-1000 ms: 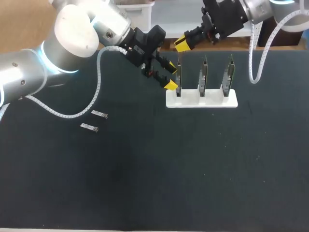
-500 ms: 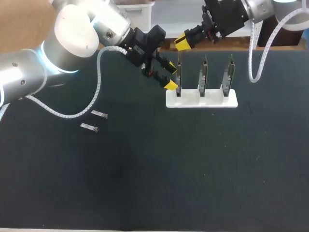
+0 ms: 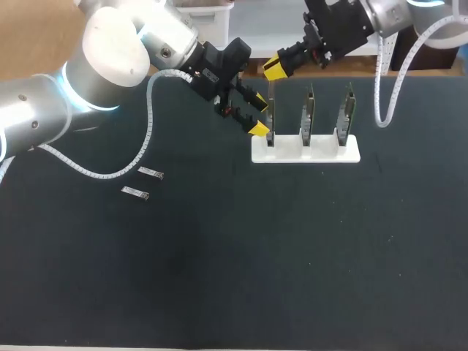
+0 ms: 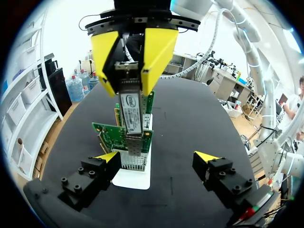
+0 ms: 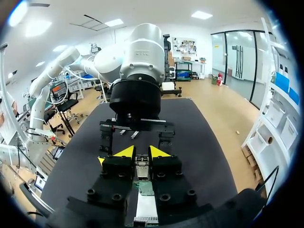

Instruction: Pick up the optical module with the left hand, and insert it into the network port with the right hand.

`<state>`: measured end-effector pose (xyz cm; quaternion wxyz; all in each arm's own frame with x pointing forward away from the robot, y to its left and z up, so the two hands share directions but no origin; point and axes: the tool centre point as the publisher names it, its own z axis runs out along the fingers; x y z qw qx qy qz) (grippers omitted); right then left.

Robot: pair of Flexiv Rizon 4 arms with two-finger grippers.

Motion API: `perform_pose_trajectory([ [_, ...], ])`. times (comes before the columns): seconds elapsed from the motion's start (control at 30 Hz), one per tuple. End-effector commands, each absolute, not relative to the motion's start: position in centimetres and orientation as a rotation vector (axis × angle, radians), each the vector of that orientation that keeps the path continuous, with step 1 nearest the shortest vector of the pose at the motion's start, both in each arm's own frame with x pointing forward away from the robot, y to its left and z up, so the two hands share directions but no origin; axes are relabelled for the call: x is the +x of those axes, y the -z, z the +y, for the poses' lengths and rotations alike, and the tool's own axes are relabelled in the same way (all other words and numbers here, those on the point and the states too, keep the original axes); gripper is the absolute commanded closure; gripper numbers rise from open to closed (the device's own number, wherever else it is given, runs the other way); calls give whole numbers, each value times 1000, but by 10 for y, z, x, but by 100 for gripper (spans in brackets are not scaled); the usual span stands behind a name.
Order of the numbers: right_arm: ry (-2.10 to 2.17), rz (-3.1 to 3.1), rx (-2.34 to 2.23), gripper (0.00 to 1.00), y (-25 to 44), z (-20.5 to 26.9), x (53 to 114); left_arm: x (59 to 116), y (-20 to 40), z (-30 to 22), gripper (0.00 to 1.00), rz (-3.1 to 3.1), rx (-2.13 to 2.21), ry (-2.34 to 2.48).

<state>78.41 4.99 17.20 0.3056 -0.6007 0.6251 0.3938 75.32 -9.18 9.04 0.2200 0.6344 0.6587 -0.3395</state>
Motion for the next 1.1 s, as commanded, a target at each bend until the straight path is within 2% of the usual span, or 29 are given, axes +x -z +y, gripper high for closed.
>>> perform_pose_trajectory([
  [0.03, -1040, 1659, -1593, 100, -169, 50, 785, 754, -91, -93, 0, 1827, 1757, 938],
  [1.1, -1021, 1657, -1600, 100, -170, 47, 783, 754, -91, -93, 0, 1827, 1757, 938],
])
